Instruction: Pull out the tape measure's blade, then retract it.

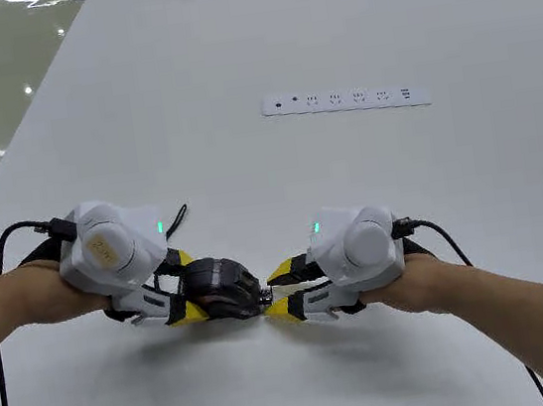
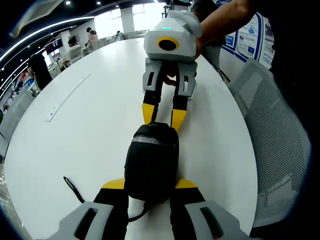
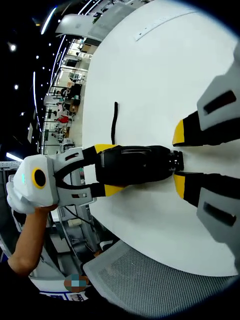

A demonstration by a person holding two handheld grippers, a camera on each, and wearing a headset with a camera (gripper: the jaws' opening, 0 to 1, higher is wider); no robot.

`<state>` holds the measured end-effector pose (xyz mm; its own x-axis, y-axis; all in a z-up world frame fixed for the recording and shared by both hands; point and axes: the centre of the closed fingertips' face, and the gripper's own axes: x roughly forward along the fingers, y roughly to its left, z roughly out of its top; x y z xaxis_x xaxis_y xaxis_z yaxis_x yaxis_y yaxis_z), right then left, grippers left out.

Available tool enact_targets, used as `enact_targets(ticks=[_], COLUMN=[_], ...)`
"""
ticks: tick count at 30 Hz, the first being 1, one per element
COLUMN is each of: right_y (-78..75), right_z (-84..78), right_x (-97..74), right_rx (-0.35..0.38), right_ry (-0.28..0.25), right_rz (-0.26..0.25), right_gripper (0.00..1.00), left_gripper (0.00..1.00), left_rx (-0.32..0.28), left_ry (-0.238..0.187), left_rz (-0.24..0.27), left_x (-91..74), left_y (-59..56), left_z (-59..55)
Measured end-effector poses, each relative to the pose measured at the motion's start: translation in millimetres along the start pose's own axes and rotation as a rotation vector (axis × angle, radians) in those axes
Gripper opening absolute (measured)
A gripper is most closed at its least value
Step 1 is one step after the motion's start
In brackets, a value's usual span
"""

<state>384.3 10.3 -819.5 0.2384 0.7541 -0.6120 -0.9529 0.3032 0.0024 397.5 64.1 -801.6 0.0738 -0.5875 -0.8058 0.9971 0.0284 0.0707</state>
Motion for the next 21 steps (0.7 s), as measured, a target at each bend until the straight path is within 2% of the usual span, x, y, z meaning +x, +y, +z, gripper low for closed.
enact_targets(ticks=[4,12,21], right_y=[3.3,1.8,1.7], right_z=[-2.9,-3.0,-4.4], right_x=[5.4,5.6,3.7], right_rx=[-0.035,-0.060,-0.080], right_ry=[0.018,0.009,0.028], right_rz=[0.022,0.012,0.014], right_gripper=[0.16,0.13,0.11], left_gripper=[0.29,0.29,0.29], left_rx=[-0.004,-0.016,-0.023], left_ry=[-0.005,-0.008,-0.011], left_rz=[0.006,0.016,0.018], left_x=[-0.3,0.4,1.2], left_y=[-0.1,0.8,0.7], left_z=[-0.7,-1.5,-0.9])
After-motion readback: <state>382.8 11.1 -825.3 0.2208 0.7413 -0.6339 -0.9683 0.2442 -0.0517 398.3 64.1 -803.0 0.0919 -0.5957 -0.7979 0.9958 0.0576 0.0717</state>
